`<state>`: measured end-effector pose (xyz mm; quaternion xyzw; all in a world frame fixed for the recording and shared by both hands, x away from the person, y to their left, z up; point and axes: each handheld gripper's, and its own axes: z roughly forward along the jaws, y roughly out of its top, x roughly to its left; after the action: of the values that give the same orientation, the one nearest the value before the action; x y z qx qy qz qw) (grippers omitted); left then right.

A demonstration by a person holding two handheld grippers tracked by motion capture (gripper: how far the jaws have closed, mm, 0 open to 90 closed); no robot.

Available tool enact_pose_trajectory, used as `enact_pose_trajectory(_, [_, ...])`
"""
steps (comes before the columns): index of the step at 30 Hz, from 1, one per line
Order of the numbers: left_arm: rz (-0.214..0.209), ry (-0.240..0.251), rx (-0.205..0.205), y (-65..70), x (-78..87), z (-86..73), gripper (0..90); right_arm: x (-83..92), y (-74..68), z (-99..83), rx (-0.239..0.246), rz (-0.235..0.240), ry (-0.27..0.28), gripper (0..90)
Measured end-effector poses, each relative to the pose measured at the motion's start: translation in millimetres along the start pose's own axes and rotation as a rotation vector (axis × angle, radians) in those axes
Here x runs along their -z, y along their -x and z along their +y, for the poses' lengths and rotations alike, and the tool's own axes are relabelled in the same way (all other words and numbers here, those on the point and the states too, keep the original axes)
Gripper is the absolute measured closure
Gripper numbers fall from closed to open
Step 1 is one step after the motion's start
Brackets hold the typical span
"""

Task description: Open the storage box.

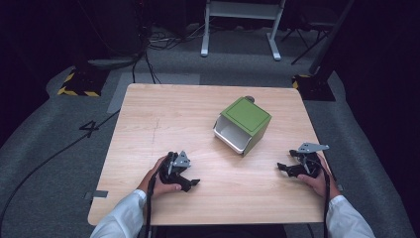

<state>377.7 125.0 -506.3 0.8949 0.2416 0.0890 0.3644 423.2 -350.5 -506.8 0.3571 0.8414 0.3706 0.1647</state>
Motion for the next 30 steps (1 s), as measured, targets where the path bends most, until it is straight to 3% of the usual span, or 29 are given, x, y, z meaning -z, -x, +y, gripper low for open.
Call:
enact_pose_trajectory(5, [0.021,-0.006,0.014,2.3,-0.9,1.4,15.5,0.1,0.0,-0.1,0.001,0.0,0.0,14.8])
enact_pose_trajectory(13, [-0.014,-0.015,-0.013,-0.3,1.5,4.5,16.4,-0.4,-0.4,0.4,0.0,-0.003,-0.001,14.5])
enact_pose_trajectory(14, [-0.043,0.012,-0.008,-1.5,4.7,9.6,16.3,-0.4,-0.4,0.4,0.0,-0.003,-0.001,14.5])
enact_pose_trajectory(19, [-0.063,0.037,-0.015,-2.5,7.1,26.9,15.9,-0.4,-0.5,0.4,-0.001,-0.003,-0.001,14.5])
enact_pose_trajectory(23, [-0.054,0.033,-0.057,0.8,2.6,39.9,16.1,-0.4,-0.4,0.3,0.0,-0.003,-0.001,14.5])
enact_pose_trajectory(27, [-0.076,0.014,-0.145,9.7,-4.6,60.8,17.5,-0.4,-0.5,0.3,-0.001,-0.003,-0.001,14.5])
enact_pose_trajectory(30, [-0.09,0.014,-0.156,11.9,-8.1,67.9,17.9,-0.3,-0.5,0.2,-0.001,-0.003,0.0,14.5])
